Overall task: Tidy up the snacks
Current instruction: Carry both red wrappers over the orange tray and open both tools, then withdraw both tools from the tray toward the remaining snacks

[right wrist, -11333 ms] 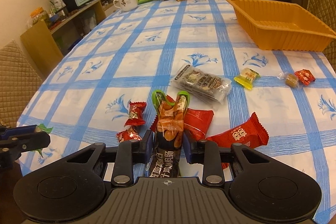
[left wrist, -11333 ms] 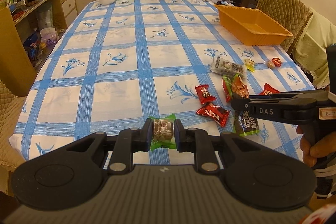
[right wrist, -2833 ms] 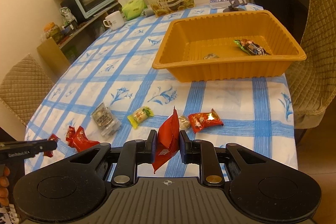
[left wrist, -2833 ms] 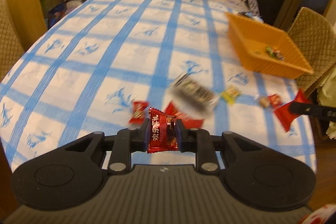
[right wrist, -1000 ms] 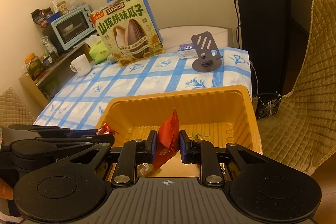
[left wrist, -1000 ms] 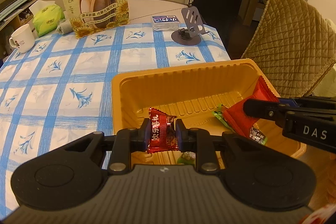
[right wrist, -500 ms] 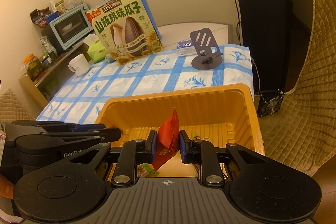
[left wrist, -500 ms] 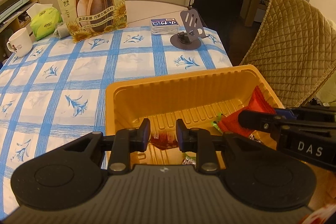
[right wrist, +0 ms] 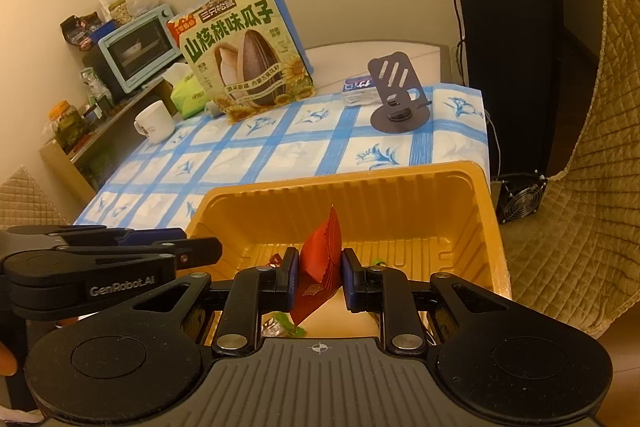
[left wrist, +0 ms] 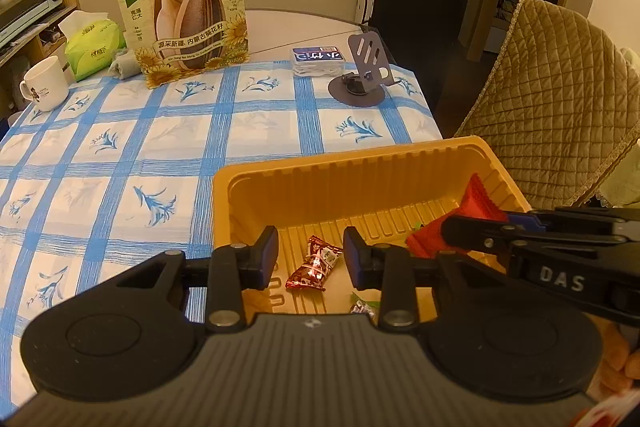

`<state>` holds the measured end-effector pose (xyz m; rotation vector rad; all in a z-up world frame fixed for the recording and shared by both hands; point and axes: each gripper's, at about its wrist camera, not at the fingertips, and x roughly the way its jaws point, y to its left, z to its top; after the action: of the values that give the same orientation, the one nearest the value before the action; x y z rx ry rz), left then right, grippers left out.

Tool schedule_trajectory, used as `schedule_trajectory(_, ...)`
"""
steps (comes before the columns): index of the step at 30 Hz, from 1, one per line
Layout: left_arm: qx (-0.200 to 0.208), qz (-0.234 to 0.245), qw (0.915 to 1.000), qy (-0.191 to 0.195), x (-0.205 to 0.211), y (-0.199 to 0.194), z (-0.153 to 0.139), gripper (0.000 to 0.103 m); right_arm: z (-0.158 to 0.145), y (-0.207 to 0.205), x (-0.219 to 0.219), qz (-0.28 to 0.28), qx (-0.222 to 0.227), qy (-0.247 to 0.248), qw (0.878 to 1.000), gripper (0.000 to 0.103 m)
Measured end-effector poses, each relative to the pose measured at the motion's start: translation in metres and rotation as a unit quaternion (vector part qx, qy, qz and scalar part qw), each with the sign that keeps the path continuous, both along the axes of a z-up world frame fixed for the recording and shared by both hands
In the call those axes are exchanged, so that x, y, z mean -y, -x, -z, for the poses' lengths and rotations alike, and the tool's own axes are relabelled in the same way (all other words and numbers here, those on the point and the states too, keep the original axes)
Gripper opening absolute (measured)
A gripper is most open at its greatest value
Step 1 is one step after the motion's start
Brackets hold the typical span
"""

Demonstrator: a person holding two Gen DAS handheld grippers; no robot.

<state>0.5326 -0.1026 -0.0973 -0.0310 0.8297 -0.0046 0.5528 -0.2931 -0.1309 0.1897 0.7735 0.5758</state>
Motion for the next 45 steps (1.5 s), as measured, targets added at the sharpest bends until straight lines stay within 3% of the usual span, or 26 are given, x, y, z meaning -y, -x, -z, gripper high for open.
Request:
schedule_trajectory(9,0.011,-0.005,0.9999,0.008,-0.009,0.010,-0.012,0.032,-0.001,-0.006,-0.010,0.008,0.007,0.007,1.000,0.023)
schedule_trajectory(14,0.019,-0.010,0.9997,0.015,-0.016,0.020,-0.020,0.038,-0.004,-0.013,-0.010,0.023,0.000,-0.004,1.000,0.025)
schedule_trajectory(16,0.024,-0.014,0.9995,0.015,-0.020,0.025,-0.024,0.042,-0.008,-0.012,-0.008,0.031,0.002,-0.011,0.999,0.043)
schedule_trajectory(17,0.027,-0.014,0.9994,0.017,-0.021,0.028,-0.026,0.045,-0.012,-0.010,-0.007,0.038,0.008,-0.014,0.999,0.060)
schedule_trajectory(18,0.029,-0.016,0.9992,0.020,-0.024,0.030,-0.029,0.047,-0.015,-0.007,-0.007,0.043,0.017,-0.017,0.999,0.070)
schedule_trajectory(26,0.066,-0.008,0.9970,0.041,-0.038,0.065,-0.060,0.066,-0.037,0.012,-0.008,0.041,0.021,-0.027,0.999,0.077)
schedule_trajectory(33,0.079,0.009,0.9958,0.045,-0.051,0.108,-0.082,0.072,-0.055,0.052,-0.009,0.029,0.030,-0.033,0.999,0.087)
schedule_trajectory(45,0.080,0.025,0.9953,0.049,-0.079,0.203,-0.095,0.074,-0.068,0.150,-0.018,0.039,0.034,-0.035,0.998,0.088)
